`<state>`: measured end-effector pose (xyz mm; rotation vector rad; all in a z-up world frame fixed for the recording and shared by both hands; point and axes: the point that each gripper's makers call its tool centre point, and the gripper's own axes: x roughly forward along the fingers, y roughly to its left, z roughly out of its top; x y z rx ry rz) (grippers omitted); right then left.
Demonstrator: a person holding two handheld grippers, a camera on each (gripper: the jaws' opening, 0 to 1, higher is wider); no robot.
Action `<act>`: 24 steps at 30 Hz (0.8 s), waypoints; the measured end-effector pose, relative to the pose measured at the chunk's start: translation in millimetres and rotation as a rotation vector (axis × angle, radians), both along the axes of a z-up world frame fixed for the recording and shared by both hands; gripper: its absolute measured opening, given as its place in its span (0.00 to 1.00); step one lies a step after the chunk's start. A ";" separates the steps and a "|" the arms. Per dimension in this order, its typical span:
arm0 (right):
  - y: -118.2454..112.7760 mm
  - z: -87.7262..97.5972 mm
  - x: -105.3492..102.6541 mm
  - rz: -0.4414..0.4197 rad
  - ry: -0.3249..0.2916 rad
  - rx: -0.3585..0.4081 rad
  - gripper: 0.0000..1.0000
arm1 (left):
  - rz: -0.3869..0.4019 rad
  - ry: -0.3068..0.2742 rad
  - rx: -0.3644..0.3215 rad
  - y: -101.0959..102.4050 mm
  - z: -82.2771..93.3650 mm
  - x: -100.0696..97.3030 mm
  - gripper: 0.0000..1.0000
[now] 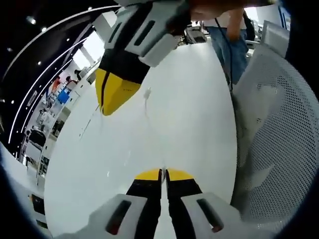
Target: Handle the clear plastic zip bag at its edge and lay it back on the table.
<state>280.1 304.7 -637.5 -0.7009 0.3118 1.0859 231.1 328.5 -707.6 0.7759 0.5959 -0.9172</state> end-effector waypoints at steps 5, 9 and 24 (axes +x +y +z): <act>3.1 -12.2 -9.3 0.021 0.013 -0.030 0.00 | 0.009 0.023 0.006 0.0 -4.5 -8.4 0.01; 1.4 -19.8 -11.8 0.014 0.040 -0.027 0.00 | 0.032 0.043 -0.006 1.4 -7.6 -8.6 0.01; -0.8 -43.4 -16.9 0.002 0.088 -0.050 0.00 | 0.065 0.071 -0.030 5.9 -10.0 -6.7 0.02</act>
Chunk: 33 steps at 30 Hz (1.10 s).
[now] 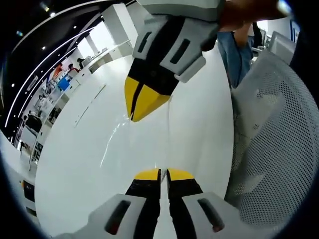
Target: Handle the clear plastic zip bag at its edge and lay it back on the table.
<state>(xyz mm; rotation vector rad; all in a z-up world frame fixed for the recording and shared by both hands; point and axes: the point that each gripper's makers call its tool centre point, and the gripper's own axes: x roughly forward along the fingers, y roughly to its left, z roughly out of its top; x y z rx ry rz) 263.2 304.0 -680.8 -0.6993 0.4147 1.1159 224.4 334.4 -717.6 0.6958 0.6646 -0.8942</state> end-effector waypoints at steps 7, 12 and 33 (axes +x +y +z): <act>-3.3 -9.7 0.7 -0.013 0.013 -0.025 0.00 | -0.002 -0.033 0.011 2.8 1.7 3.3 0.09; -6.9 -12.2 1.5 -0.020 0.014 -0.036 0.00 | 0.009 -0.018 -0.001 6.2 -0.4 1.7 0.07; -15.4 -29.7 7.0 -0.090 0.042 -0.092 0.00 | 0.063 -0.027 -0.054 15.1 8.3 -1.4 0.07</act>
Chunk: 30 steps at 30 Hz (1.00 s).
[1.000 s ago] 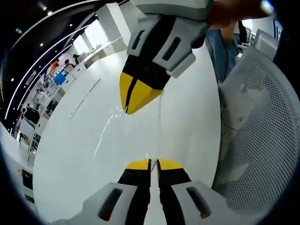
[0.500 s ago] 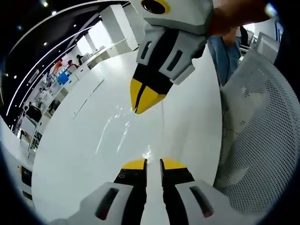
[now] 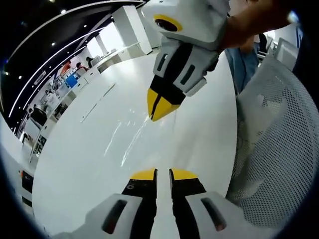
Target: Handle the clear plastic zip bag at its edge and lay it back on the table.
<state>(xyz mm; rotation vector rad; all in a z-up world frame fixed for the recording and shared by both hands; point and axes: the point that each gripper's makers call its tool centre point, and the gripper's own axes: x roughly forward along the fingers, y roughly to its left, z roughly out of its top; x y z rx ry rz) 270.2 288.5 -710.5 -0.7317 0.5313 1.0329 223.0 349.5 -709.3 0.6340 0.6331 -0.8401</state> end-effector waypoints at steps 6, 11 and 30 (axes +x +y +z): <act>-5.7 -1.4 3.1 -0.013 -0.011 -0.016 0.00 | 0.024 0.008 -0.009 14.0 -3.7 0.3 0.07; -7.8 -8.5 -2.4 -0.012 -0.010 -0.033 0.00 | 0.046 0.016 -0.013 21.8 -3.4 -3.2 0.07; -10.8 -31.4 8.5 -0.025 0.013 -0.078 0.00 | 0.079 0.025 -0.014 35.5 -3.0 -5.7 0.07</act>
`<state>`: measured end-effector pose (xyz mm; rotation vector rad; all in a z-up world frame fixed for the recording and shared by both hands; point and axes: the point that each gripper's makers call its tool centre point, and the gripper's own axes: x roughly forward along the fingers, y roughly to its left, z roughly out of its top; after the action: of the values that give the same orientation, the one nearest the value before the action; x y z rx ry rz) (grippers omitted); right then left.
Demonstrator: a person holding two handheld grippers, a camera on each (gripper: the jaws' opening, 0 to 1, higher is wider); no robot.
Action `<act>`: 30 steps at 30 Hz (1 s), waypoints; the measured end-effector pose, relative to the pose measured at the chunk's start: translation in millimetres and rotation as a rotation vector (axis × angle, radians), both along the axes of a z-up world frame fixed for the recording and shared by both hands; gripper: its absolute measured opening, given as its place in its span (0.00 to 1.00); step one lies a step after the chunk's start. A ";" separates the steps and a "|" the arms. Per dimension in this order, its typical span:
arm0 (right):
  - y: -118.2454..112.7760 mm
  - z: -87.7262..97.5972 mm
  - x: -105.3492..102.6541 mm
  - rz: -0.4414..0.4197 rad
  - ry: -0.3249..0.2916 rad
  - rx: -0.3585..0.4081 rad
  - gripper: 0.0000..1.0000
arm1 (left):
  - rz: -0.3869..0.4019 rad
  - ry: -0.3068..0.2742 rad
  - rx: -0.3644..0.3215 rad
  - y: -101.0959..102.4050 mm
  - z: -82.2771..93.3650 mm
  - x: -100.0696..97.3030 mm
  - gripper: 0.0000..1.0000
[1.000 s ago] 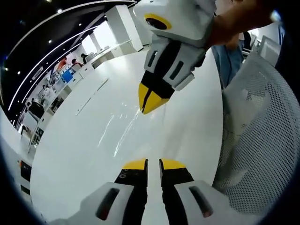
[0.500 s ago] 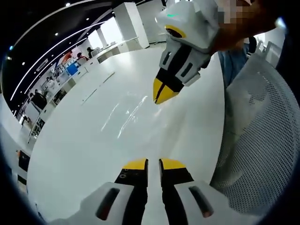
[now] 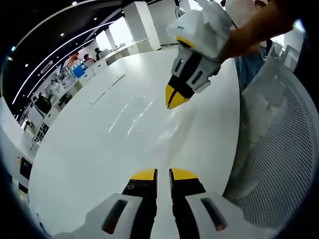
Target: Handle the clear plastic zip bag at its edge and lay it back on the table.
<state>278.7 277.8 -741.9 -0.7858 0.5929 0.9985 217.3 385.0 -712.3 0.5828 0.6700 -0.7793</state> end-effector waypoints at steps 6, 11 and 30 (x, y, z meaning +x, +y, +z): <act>-0.5 -8.0 12.0 -0.003 0.002 -0.011 0.00 | 0.020 0.005 -0.006 7.2 -2.1 1.7 0.06; -1.8 -6.8 14.0 0.001 -0.009 -0.020 0.00 | 0.019 0.012 -0.007 8.5 -4.2 1.1 0.06; -11.3 -8.1 37.1 0.010 -0.030 -0.073 0.00 | 0.030 0.022 -0.024 9.4 -3.4 1.1 0.04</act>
<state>315.8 266.4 -750.0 -0.8679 0.6024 0.9767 218.4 394.4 -715.7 0.5414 0.6877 -0.7659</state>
